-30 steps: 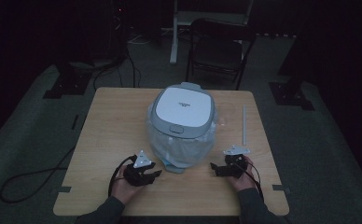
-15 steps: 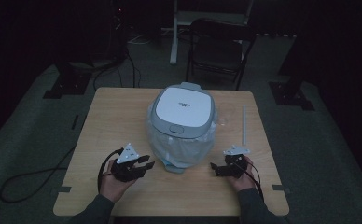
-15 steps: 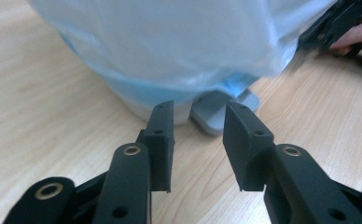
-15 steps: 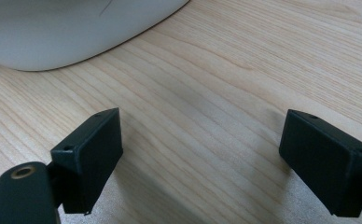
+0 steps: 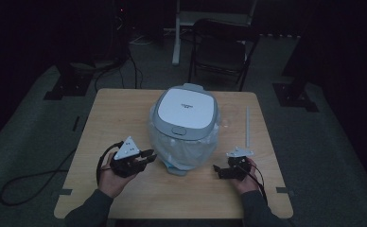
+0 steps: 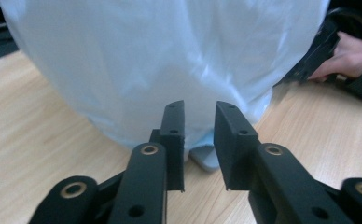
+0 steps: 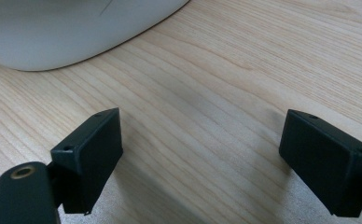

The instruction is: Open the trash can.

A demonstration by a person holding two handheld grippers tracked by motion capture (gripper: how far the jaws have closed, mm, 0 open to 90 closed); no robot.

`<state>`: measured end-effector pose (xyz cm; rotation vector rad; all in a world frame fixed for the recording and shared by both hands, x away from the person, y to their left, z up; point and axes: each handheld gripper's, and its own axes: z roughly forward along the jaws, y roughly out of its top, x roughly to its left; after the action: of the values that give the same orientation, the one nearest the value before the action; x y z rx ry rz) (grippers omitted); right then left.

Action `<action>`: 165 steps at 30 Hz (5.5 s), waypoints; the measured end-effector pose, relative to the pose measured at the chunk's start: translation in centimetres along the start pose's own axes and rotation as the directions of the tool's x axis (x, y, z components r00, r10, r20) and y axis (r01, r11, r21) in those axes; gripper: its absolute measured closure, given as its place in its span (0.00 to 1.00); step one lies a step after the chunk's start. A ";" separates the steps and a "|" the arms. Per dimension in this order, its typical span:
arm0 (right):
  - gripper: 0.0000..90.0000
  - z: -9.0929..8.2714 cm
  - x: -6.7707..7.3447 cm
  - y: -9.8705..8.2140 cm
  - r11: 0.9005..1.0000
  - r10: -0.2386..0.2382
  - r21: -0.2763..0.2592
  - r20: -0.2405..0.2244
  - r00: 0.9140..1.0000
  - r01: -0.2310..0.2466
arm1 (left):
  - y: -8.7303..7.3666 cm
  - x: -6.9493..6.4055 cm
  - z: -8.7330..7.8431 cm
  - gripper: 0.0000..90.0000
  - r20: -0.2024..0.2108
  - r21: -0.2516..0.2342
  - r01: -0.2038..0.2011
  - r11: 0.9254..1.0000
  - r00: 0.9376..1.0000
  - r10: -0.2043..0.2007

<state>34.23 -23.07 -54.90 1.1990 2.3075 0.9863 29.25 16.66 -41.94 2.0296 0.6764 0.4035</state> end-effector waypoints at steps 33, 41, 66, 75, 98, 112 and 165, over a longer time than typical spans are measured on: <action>0.14 0.0 0.0 0.0 1.000 -0.004 0.000 0.000 1.000 0.004 | 6.6 0.1 -1.9 1.00 0.132 -0.058 -0.118 0.991 0.983 0.125; 0.14 0.0 0.0 0.0 1.000 -0.004 0.000 0.000 1.000 0.004 | 8.4 0.2 -2.0 1.00 0.144 -0.085 -0.138 0.987 0.978 0.150; 0.14 0.0 0.0 0.0 1.000 -0.004 0.000 0.000 1.000 0.004 | 11.7 0.6 0.8 1.00 0.191 -0.105 -0.140 0.985 0.969 0.158; 0.14 0.0 0.0 0.0 1.000 -0.003 0.000 0.001 1.000 0.003 | 11.8 0.3 1.2 1.00 0.187 -0.102 -0.157 0.982 0.967 0.174; 0.14 0.0 0.0 0.0 1.000 -0.003 0.000 0.001 1.000 0.003 | 11.8 0.2 1.4 1.00 0.170 -0.090 -0.149 0.985 0.972 0.162; 0.14 0.0 0.0 0.0 1.000 -0.003 0.000 0.001 1.000 0.003 | 11.9 -0.1 1.3 1.00 0.144 -0.094 -0.161 0.982 0.974 0.174; 0.65 -3.3 -6.3 2.0 0.984 0.176 -0.060 0.238 0.955 -0.166 | 3.8 4.6 -4.0 0.82 -0.005 -0.065 0.039 0.997 0.999 -0.040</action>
<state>37.06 -28.84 -51.24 1.4363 2.0135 0.8822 31.92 20.56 -36.53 1.9512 0.6978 0.4040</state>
